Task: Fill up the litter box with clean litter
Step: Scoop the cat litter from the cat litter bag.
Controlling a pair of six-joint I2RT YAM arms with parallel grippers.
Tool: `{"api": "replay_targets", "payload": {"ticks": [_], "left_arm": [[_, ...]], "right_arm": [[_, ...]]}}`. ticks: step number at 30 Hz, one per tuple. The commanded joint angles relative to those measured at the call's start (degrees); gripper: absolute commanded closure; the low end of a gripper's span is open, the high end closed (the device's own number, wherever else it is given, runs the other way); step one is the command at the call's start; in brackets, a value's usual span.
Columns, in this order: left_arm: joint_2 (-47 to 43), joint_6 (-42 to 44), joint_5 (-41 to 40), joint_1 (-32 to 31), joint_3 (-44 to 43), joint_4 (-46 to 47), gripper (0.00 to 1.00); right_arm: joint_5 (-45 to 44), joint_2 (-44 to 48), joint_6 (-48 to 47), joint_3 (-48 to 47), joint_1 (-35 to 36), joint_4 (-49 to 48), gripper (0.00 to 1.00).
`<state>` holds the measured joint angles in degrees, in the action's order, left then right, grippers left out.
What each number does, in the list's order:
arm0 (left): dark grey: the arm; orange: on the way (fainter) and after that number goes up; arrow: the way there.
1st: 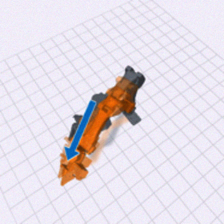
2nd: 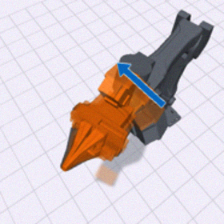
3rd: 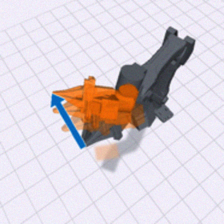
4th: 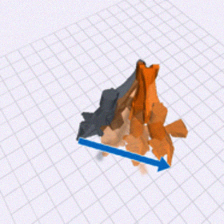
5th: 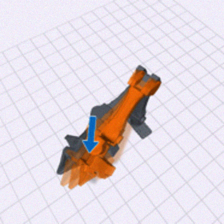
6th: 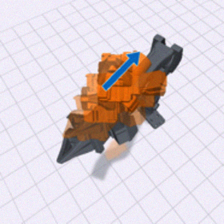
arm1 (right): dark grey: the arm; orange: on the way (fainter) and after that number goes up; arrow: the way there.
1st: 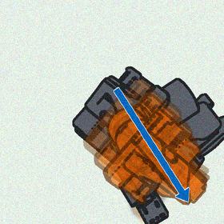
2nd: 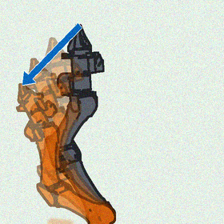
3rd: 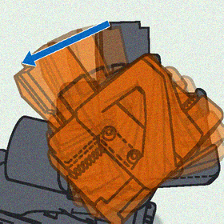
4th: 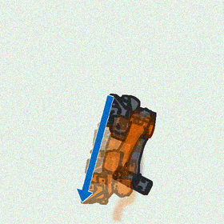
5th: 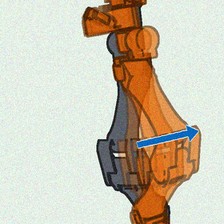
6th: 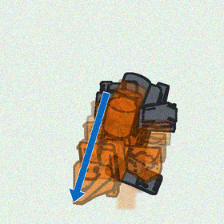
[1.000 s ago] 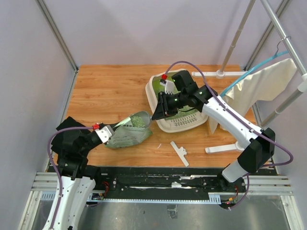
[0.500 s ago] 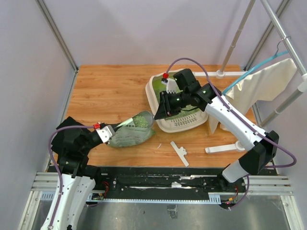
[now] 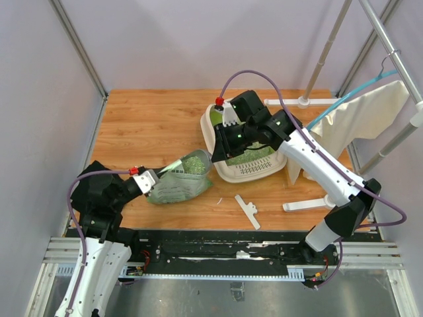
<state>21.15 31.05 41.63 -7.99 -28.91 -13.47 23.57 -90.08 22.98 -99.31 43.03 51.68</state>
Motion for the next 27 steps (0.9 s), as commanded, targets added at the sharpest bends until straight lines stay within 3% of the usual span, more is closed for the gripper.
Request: {"api": "replay_targets", "payload": {"ticks": [1, 8, 11, 16, 19, 22, 27], "left_arm": [[-0.75, 1.37, -0.54, 0.42, -4.15, 9.11, 0.99], [-0.56, 1.65, -0.59, 0.43, -4.05, 9.18, 0.99], [-0.33, 1.73, -0.60, 0.37, -4.28, 9.36, 1.00], [-0.32, 2.13, -0.86, 0.39, -4.42, 9.17, 1.00], [-0.42, 2.26, -1.07, 0.43, -4.34, 9.10, 0.99], [-0.35, 2.43, -1.11, 0.41, -4.33, 9.10, 0.99], [-0.39, 3.02, -1.53, 0.38, -4.19, 8.74, 1.00]], "right_arm": [[-5.07, -1.06, -1.77, -1.96, 0.26, 0.54, 0.99], [-4.47, -1.29, -2.14, -2.12, 0.18, 0.42, 0.99], [1.53, -0.93, -0.18, -0.53, -1.18, -1.72, 0.99], [23.48, 3.16, 14.05, 13.89, -8.42, -22.29, 0.99], [32.01, 4.72, 24.87, 22.15, -11.30, -36.74, 0.99], [36.38, 5.45, 33.75, 27.86, -13.92, -47.42, 0.99], [37.64, 7.58, 37.31, 29.94, -17.21, -50.33, 0.99]]}}
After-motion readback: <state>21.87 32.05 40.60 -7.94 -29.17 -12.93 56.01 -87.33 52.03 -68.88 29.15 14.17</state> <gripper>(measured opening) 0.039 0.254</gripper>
